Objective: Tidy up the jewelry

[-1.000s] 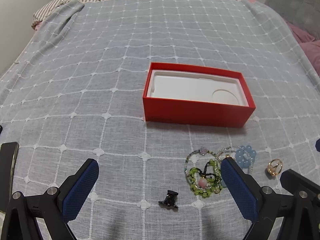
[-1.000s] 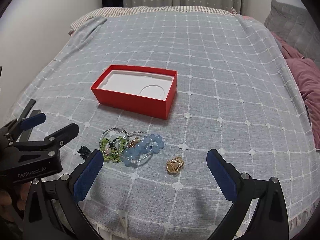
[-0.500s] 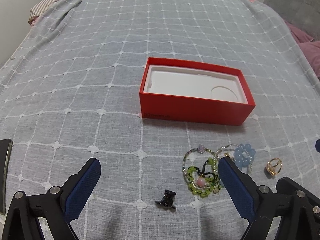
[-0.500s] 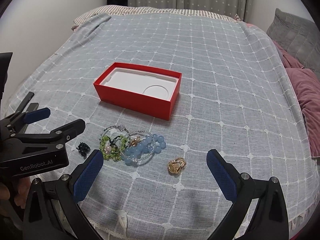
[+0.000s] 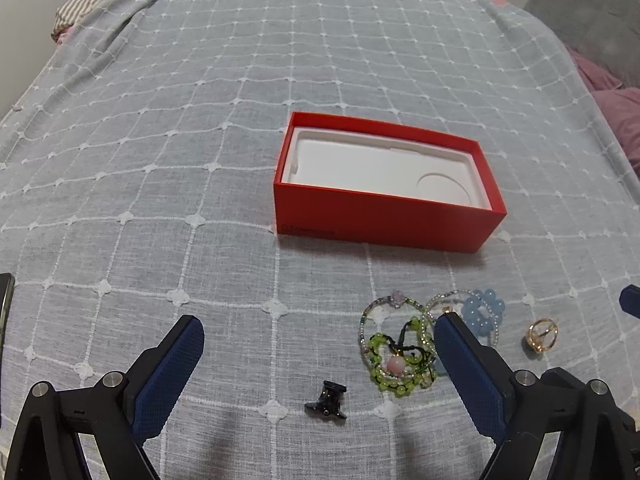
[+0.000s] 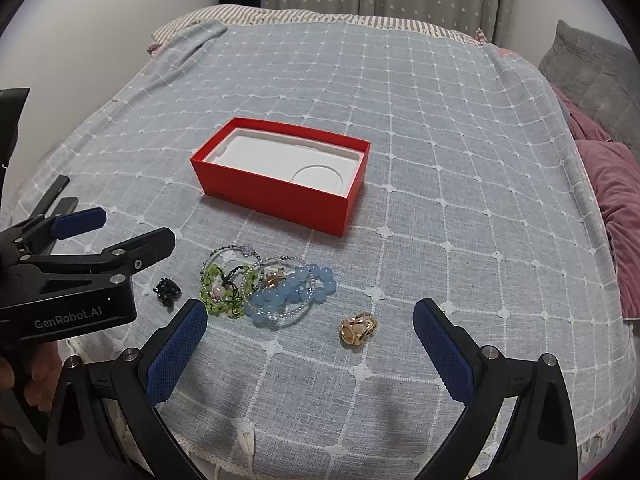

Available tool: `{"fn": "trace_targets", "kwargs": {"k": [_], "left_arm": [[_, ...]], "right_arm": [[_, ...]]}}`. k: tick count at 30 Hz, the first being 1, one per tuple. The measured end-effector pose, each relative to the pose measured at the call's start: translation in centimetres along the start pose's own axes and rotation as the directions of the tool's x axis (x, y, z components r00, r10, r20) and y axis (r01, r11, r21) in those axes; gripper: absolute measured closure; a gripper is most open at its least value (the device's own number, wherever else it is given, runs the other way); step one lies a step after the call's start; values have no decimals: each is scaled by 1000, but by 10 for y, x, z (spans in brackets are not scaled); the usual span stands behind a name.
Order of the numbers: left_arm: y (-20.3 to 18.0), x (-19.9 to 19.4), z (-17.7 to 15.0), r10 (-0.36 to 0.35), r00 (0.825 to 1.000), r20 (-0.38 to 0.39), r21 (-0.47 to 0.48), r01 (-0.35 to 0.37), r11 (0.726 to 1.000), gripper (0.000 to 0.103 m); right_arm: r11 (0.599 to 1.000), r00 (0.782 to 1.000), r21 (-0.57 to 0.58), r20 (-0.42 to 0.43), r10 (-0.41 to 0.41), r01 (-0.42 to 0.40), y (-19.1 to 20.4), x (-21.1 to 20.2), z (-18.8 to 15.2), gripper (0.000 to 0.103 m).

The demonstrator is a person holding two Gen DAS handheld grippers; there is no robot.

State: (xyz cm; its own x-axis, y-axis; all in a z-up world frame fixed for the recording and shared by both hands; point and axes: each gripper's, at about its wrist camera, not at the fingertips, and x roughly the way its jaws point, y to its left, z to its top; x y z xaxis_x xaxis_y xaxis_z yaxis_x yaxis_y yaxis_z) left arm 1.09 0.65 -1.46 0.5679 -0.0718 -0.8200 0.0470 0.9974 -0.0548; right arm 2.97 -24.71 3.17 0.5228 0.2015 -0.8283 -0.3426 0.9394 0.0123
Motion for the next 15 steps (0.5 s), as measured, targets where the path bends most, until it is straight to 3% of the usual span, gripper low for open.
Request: {"fn": "trace_targets", "kwargs": {"k": [9,12,15], "left_arm": [[1,1,0,-11,1000,11,0,11,1000,13],[2,4,1,-31,1000,6,-13,31,999,20],[9,12,3,-81,997,-19,-48,80,996,28]], "right_arm": [[1000,1000,4,-18,19,-19,-1,4,0,0],[996,996,40,-43,80,-79,-9,10,1,2],[980,985,127,-63,162,-153,-26,18,1,13]]}}
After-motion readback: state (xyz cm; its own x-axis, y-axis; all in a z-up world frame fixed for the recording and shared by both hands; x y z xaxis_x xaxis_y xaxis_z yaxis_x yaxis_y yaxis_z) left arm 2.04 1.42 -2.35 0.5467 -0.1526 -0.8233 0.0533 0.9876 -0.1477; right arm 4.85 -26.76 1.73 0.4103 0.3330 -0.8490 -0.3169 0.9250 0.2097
